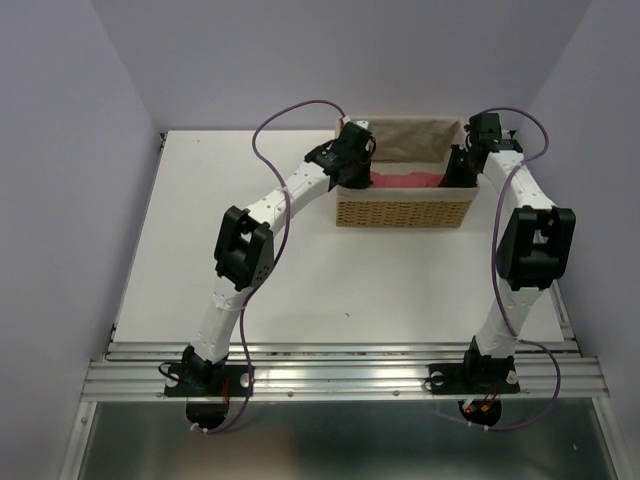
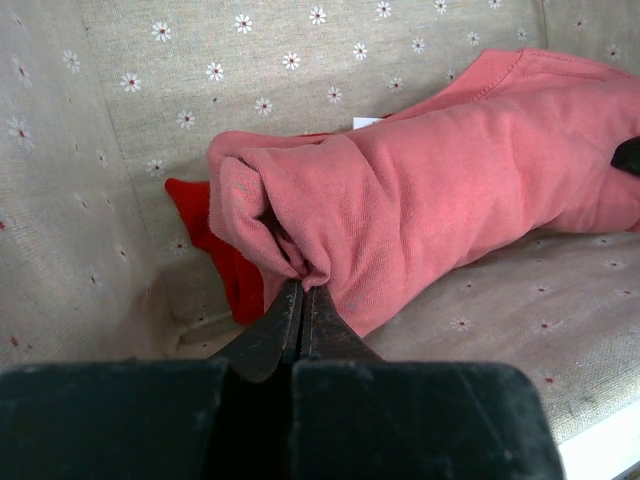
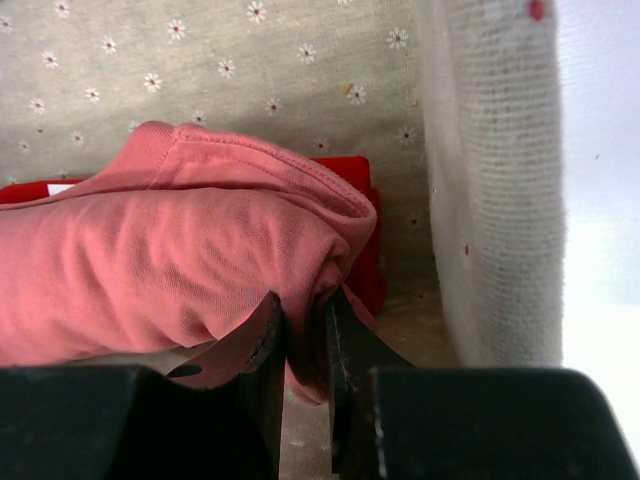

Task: Roll the t-shirts
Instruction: Place the T-shirt in the bin.

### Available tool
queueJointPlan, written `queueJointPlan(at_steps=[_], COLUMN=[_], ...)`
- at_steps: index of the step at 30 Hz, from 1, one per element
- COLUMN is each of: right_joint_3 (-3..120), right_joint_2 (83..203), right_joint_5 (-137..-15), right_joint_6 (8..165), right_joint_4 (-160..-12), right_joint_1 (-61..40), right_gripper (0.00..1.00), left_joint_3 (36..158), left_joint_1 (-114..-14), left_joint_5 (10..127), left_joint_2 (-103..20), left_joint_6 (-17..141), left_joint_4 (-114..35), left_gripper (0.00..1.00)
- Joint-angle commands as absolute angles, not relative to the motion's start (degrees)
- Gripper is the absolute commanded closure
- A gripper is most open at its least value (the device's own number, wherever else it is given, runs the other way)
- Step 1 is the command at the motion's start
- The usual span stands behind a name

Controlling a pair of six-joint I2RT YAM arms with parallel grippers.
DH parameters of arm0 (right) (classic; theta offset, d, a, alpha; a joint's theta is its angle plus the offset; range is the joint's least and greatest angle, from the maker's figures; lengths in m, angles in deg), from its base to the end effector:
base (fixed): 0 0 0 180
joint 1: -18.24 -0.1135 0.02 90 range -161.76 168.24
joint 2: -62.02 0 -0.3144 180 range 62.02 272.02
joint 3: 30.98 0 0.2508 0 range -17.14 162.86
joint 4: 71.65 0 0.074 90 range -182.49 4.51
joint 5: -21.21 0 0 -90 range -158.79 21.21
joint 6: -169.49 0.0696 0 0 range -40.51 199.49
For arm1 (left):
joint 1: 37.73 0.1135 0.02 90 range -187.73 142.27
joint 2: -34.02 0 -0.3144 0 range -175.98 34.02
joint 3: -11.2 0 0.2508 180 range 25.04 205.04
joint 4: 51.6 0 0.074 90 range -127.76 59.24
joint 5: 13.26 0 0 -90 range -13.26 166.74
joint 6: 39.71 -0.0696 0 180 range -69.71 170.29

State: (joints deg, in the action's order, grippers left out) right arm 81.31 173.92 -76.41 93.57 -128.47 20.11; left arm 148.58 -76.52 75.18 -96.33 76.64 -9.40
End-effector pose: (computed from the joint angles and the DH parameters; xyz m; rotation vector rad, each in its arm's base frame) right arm 0.4672 -0.0060 0.2878 0.3045 2.5440 0.2518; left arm 0.4586 -0.3710 0.3011 0.2613 2.2499 -0.6584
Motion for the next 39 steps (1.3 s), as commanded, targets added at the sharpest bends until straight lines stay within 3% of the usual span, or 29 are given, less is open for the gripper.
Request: queueJointPlan(at_steps=[1,39], right_joint_3=[79.6,76.7], right_joint_2=[175.0,175.4], right_joint_5=[-73.6,-71.1], right_joint_6=[92.9,94.2], right_joint_4=[-129.5,-126.9], right_joint_1=[19.4,19.4], right_gripper=[0.99,0.99], left_joint_3=[147.3,145.7], left_joint_1=[-77.2,-76.4], left_joint_5=[73.6,74.6], left_joint_2=[-96.3,-96.9], left_joint_6=[75.4,73.5], left_joint_4=[-7.1,-6.6], left_gripper=[1.0,1.0])
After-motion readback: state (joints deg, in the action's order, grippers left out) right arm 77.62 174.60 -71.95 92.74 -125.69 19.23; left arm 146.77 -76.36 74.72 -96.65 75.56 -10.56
